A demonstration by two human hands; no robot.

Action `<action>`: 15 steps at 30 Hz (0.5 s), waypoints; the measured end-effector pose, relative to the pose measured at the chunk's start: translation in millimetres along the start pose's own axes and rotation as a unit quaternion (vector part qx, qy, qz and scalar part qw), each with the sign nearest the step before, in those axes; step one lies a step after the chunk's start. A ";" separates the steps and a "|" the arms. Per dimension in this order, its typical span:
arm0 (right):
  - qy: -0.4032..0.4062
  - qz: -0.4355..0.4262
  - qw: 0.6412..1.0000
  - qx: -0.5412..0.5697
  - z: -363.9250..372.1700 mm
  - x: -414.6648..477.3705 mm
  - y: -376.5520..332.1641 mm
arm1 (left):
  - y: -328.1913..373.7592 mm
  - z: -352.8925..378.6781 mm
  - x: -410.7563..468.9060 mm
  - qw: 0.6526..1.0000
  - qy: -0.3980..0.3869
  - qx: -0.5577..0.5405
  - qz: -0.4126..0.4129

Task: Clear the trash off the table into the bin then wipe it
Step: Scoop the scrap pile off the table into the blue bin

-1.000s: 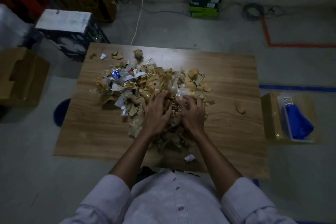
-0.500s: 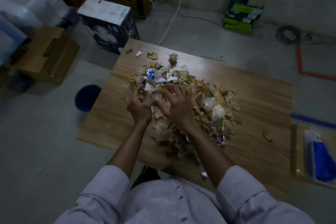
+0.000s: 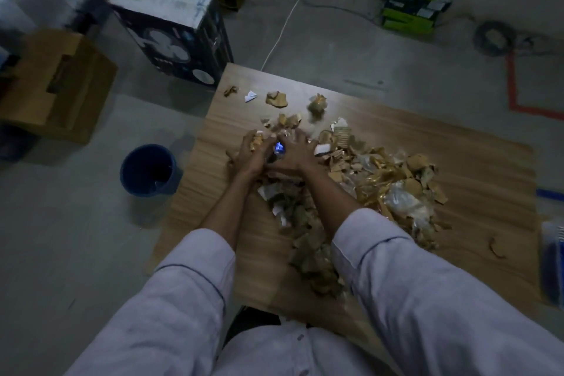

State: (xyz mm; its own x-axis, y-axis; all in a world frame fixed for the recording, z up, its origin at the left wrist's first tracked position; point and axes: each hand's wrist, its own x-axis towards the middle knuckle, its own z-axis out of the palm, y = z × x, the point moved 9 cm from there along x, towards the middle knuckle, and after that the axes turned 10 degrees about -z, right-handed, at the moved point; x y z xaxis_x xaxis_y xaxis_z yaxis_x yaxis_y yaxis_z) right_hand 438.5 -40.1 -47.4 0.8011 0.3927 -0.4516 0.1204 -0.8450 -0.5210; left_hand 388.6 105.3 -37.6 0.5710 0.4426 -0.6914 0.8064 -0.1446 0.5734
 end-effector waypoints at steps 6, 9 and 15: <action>0.038 -0.024 0.996 0.080 -4.2 -29.8 -22.2 | -4.1 16.3 -14.1 0.997 -0.042 -0.056 0.032; 0.094 -0.067 0.990 0.078 -38.9 -68.6 -44.5 | 11.6 -1.8 -63.7 0.987 -0.029 -0.110 0.115; 0.238 -0.168 0.956 0.030 -104.3 -208.3 -59.9 | 27.7 1.3 -199.8 0.937 -0.121 -0.163 0.283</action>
State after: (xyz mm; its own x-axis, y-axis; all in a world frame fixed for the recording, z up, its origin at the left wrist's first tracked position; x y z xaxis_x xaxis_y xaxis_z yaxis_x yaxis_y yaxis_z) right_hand 325.6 -109.1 153.4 0.9007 0.4167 0.1228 0.3963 -0.6722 -0.6254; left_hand 297.1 11.7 115.9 0.9433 0.1565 -0.2926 0.2963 0.0001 0.9551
